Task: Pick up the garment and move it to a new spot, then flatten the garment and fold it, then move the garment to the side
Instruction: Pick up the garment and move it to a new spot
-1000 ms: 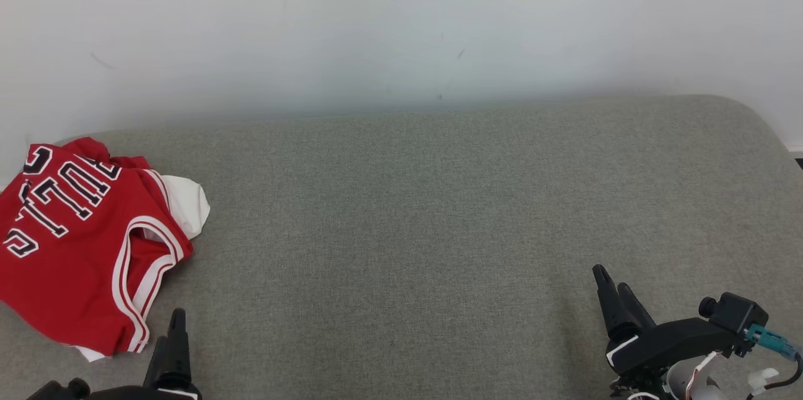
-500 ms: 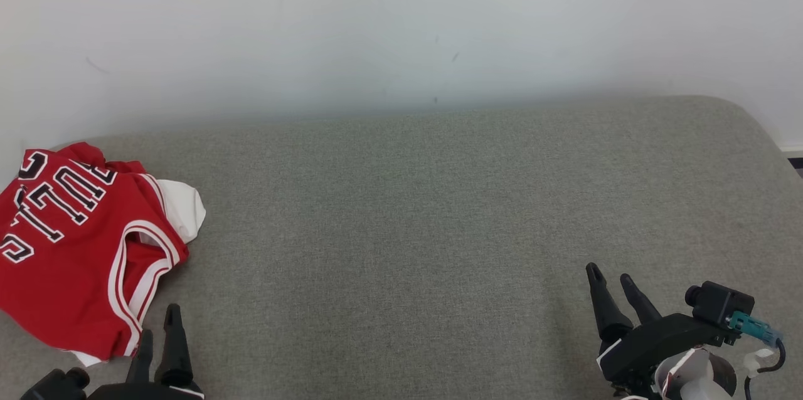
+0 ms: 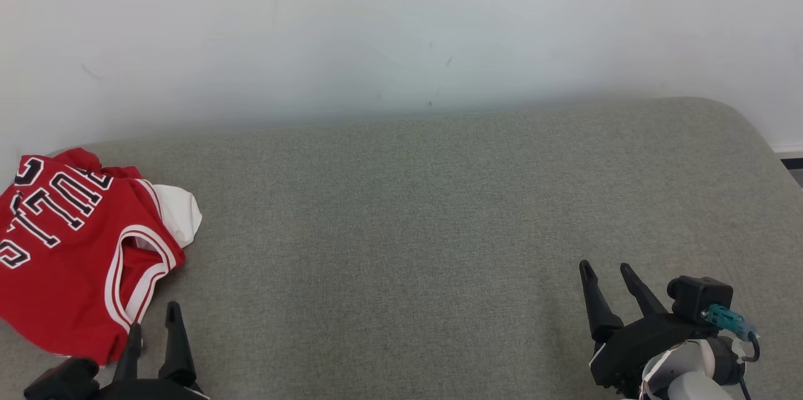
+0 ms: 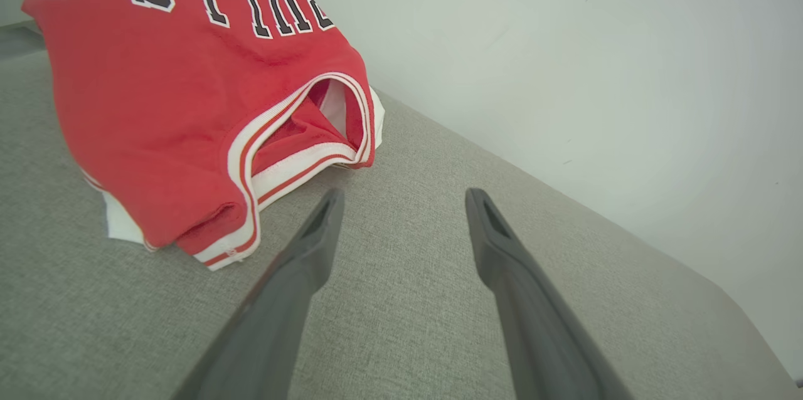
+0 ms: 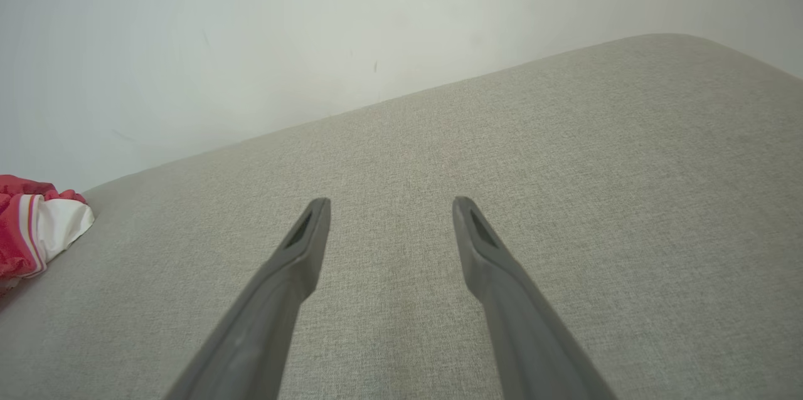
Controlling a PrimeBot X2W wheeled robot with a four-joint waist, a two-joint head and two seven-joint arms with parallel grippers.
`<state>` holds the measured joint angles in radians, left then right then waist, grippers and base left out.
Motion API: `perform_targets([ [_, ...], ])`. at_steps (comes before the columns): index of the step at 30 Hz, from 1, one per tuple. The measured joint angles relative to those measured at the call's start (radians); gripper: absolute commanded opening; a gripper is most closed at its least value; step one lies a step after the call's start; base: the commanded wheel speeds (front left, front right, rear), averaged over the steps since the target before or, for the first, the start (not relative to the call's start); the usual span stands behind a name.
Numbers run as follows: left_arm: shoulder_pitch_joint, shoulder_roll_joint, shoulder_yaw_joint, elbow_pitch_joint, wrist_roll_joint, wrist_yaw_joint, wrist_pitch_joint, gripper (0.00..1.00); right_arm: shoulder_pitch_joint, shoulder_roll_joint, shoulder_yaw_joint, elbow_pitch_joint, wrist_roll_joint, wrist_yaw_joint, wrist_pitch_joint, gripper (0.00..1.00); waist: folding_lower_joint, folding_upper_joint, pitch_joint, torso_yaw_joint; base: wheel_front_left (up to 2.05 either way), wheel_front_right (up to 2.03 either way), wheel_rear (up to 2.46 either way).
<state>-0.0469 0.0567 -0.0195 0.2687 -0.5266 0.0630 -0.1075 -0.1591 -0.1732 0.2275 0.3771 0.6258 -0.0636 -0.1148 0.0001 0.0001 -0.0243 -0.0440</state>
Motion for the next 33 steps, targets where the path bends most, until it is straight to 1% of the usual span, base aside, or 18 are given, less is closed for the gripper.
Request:
perform_targets([
  [24,0.004,0.000,-0.011,-0.067,0.385,0.060,0.024,1.00,-0.037,-0.042,0.081,-0.006,-0.313,-0.060,-0.001,1.00,0.0000,0.0000,-0.006,-0.020,0.00,0.00,0.00],
  [26,0.005,-0.001,-0.011,-0.073,0.403,0.060,0.023,1.00,-0.038,-0.045,0.082,-0.007,-0.329,-0.061,-0.001,1.00,0.0000,0.0000,-0.005,-0.020,0.00,0.00,0.00],
  [33,0.021,0.000,-0.016,-0.094,0.402,0.061,0.034,1.00,-0.036,-0.046,0.065,-0.019,-0.329,-0.061,-0.001,1.00,-0.0001,-0.0001,0.001,-0.014,0.00,0.00,0.00],
])
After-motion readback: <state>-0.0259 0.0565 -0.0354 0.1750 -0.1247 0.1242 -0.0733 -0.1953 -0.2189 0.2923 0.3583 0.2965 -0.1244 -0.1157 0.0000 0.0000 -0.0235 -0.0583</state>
